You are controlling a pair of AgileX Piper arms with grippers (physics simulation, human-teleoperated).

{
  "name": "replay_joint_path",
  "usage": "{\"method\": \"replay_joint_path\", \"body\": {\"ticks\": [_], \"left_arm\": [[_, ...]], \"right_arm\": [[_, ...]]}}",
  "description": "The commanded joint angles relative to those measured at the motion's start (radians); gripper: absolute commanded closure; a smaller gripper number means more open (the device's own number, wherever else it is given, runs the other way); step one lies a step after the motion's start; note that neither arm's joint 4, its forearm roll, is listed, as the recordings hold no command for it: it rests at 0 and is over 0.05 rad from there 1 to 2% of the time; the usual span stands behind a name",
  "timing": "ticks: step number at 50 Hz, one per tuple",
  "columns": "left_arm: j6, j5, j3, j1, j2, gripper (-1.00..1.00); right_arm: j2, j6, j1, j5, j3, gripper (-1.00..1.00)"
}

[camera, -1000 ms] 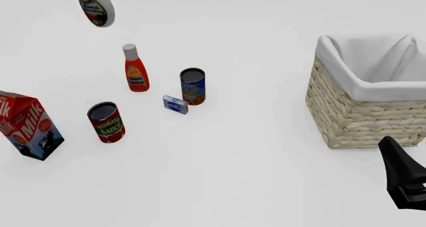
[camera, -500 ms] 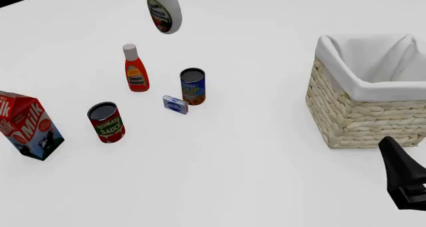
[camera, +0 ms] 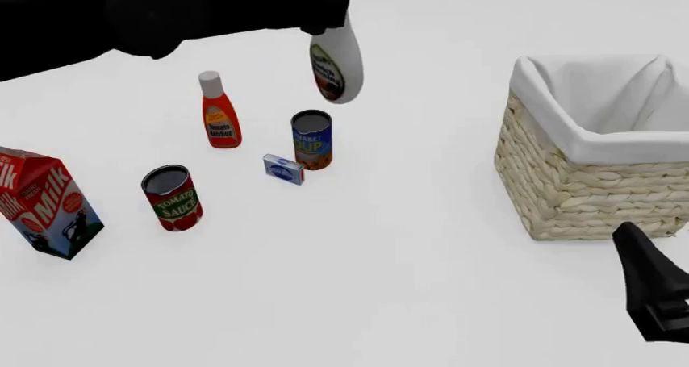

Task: Pick the salad dressing and place it in the basket.

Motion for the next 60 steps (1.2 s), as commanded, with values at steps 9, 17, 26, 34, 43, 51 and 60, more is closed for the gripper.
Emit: {"method": "replay_joint_path", "body": {"ticks": [9,17,26,34,43,51,60], "left_arm": [[0.016,-0.024,0.034,-0.045,-0.008,1.0],[0.014,-0.035,0.045,-0.05,-0.003,1.0],[0.012,-0.04,0.051,-0.061,0.001,1.0],[0.009,-0.032,0.048,-0.07,-0.005,1.0],[0.004,-0.033,0.051,-0.079,-0.008,1.0],[0.004,-0.031,0.052,-0.085,-0.007,1.0],[0.0,-0.024,0.048,-0.102,-0.01,1.0]], "right_arm": [[0.094,-0.096,0.065,-0.029,-0.062,-1.0],[0.24,-0.163,0.132,-0.024,-0.17,-1.0],[0.335,-0.185,0.213,0.056,-0.333,-1.0],[0.41,-0.216,0.277,0.072,-0.423,-1.0],[0.512,-0.263,0.354,0.014,-0.469,-1.0],[0.605,-0.29,0.445,-0.057,-0.5,-1.0],[0.703,-0.305,0.494,-0.128,-0.533,-1.0]]}}
